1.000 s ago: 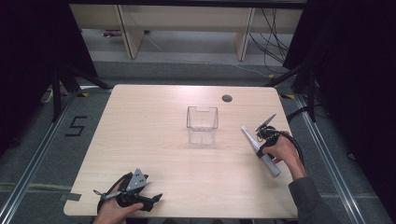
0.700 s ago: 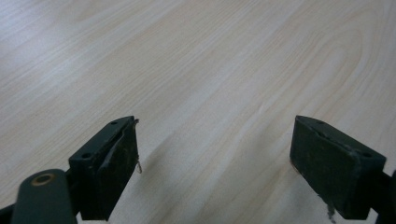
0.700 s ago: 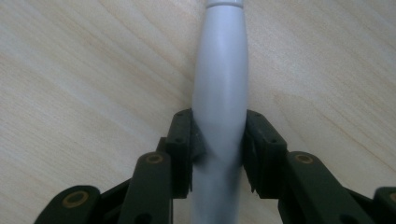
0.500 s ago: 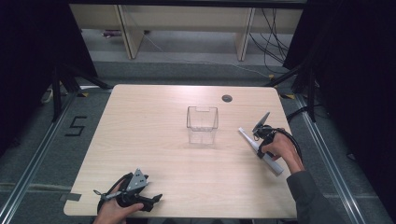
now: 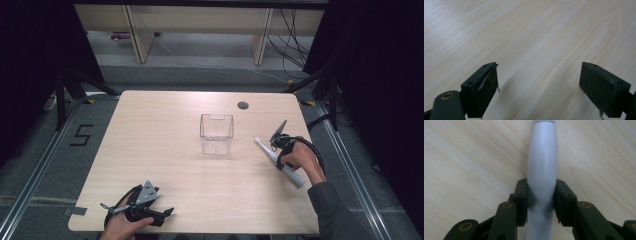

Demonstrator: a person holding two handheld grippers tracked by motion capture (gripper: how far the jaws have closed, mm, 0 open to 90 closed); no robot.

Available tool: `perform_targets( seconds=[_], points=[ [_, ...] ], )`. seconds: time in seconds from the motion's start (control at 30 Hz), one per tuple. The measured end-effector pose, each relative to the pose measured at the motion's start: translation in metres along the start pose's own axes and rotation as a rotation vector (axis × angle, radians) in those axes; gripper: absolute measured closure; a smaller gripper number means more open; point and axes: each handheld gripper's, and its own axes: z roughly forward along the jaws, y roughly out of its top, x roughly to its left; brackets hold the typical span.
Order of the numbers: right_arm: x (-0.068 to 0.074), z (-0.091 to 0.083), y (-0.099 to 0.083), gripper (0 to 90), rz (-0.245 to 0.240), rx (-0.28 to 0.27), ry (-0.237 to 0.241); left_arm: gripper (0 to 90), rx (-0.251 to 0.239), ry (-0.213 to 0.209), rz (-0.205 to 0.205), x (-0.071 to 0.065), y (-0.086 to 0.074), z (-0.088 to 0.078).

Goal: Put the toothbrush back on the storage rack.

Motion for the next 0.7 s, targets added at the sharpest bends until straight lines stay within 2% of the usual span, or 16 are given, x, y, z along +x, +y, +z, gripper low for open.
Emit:
perform_targets(
  seconds=[0.13,0.17,0.23,0.3,0.33,0.37,0.4,0.43,0.47,0.5,0.53,0.57,0.6,0.63,0.67,0.7],
  points=[
    [-0.001,-0.005,-0.002,66.9,0.004,-0.013,0.003,15.0,0.002,-0.003,-0.001,0.000,0.000,0.000],
    [-0.003,-0.010,-0.005,66.9,0.016,-0.032,0.010,15.0,0.001,-0.003,0.000,0.000,0.000,0.000],
    [-0.004,-0.012,-0.006,66.9,0.010,-0.046,0.004,15.0,0.002,-0.002,-0.002,0.000,0.000,0.000],
    [-0.009,-0.021,-0.010,67.0,0.025,-0.100,-0.005,15.0,0.002,-0.002,-0.001,0.000,0.000,0.000],
    [-0.013,-0.023,-0.010,67.0,-0.017,-0.119,-0.014,15.0,0.003,-0.002,0.001,0.000,0.000,0.000],
    [-0.010,-0.028,-0.011,67.0,0.037,-0.123,-0.008,15.0,0.003,-0.002,0.000,0.000,0.000,0.001],
    [-0.011,-0.033,-0.013,66.9,0.048,-0.153,-0.010,15.0,0.006,-0.004,0.000,0.000,0.000,0.000],
    [-0.011,-0.033,-0.013,66.9,0.048,-0.153,-0.010,15.0,0.006,-0.004,0.000,0.000,0.000,0.000],
    [-0.014,-0.042,-0.015,66.9,0.057,-0.200,-0.012,15.0,0.003,-0.002,-0.003,0.000,0.000,0.001],
    [-0.014,-0.042,-0.015,66.9,0.057,-0.200,-0.012,15.0,0.003,-0.002,-0.003,0.000,0.000,0.001],
    [-0.015,-0.044,-0.017,66.9,0.062,-0.234,-0.010,15.0,0.001,-0.005,-0.007,0.000,0.000,0.001],
    [-0.018,-0.048,-0.018,66.9,0.040,-0.254,-0.017,15.0,0.000,-0.001,-0.006,0.000,0.000,0.001],
    [-0.019,-0.055,-0.019,66.9,0.043,-0.289,0.003,15.0,-0.001,0.000,-0.006,0.000,0.000,0.001],
    [-0.016,-0.058,-0.019,66.9,0.076,-0.303,-0.008,15.0,-0.001,0.000,-0.006,0.000,0.000,0.000],
    [-0.015,-0.059,-0.019,66.9,0.086,-0.338,-0.030,15.0,-0.001,0.000,-0.009,0.000,0.000,0.001],
    [-0.016,-0.061,-0.020,66.9,0.061,-0.369,-0.016,15.0,-0.001,0.000,-0.006,0.000,0.000,0.001]
  ],
)
